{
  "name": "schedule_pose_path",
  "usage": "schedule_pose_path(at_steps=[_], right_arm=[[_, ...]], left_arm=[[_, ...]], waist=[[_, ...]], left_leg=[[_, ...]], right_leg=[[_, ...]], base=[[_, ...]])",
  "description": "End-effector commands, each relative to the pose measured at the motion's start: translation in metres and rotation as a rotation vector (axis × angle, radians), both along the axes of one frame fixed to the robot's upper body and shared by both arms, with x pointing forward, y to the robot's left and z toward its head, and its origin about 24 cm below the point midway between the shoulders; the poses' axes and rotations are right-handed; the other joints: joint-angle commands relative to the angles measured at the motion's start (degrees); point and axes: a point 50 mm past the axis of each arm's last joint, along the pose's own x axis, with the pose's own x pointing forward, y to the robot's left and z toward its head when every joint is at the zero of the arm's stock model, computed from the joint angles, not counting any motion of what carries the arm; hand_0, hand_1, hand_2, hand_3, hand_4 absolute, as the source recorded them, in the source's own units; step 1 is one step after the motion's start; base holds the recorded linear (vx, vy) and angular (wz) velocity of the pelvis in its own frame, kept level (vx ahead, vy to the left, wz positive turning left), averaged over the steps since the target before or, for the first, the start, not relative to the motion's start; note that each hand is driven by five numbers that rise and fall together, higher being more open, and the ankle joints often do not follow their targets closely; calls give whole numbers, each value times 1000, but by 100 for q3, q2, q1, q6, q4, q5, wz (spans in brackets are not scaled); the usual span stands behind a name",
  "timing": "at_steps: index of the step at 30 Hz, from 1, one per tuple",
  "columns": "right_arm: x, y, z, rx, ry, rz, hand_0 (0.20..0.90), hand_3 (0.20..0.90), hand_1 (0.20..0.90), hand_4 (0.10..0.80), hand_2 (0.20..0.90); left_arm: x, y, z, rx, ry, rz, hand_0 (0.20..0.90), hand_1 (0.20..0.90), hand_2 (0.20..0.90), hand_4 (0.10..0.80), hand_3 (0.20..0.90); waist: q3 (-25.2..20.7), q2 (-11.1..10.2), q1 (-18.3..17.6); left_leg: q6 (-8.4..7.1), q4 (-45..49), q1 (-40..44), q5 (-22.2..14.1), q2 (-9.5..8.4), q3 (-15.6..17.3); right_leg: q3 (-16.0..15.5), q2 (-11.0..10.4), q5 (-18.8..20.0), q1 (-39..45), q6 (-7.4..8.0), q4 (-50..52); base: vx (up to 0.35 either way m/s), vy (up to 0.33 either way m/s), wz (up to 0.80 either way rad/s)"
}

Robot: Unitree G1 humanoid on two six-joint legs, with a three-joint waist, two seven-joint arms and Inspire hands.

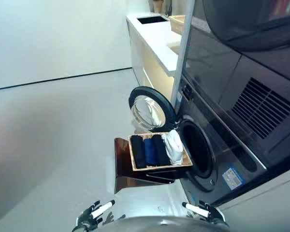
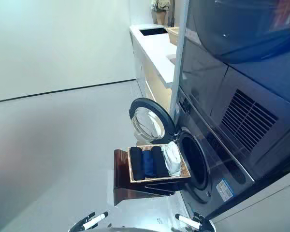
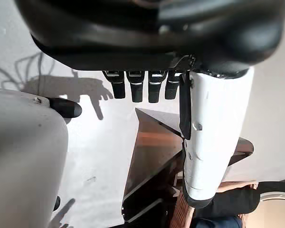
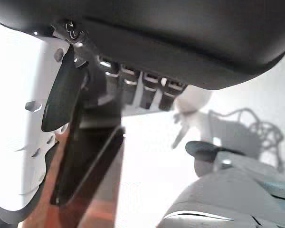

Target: Pick up the clothes and place them into the washing machine

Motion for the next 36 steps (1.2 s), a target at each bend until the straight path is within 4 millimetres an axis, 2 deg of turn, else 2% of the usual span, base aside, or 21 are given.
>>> schedule_pose_path(at_steps=[1, 19, 32, 36], right_arm=[[25, -4, 6, -29, -80, -16, 900, 900, 900, 800, 900], [27, 0, 6, -19, -87, -2, 900, 900, 900, 800, 900], [27, -2, 6, -24, -88, -13, 900, 900, 900, 800, 900], [28, -4, 7, -24, -95, -30, 900, 900, 900, 800, 900]], left_arm=[[37, 12, 10, 39, -125, 6, 900, 900, 900, 800, 900], [36, 13, 10, 51, -112, -15, 900, 900, 900, 800, 900], [40, 14, 11, 50, -130, -8, 900, 900, 900, 800, 900], [41, 15, 12, 52, -134, -13, 900, 900, 900, 800, 900]], waist=[[-210, -269, -7], [-228, -304, -6], [-178, -291, -52], [-148, -327, -55]], left_leg=[[-66, 168, 60, -298, -215, -143], [-85, 211, 182, -360, -131, -79], [-35, 173, 165, -403, -186, -103], [22, 212, 146, -429, -242, -130]], right_leg=[[101, -233, 160, -63, 142, 153], [150, -161, 100, 30, 116, 138], [182, -203, 38, -99, 154, 338], [221, -289, 12, -213, 195, 573]], base=[[0, 0, 0], [8, -6, -2], [2, 9, 0], [-2, 50, 0]])
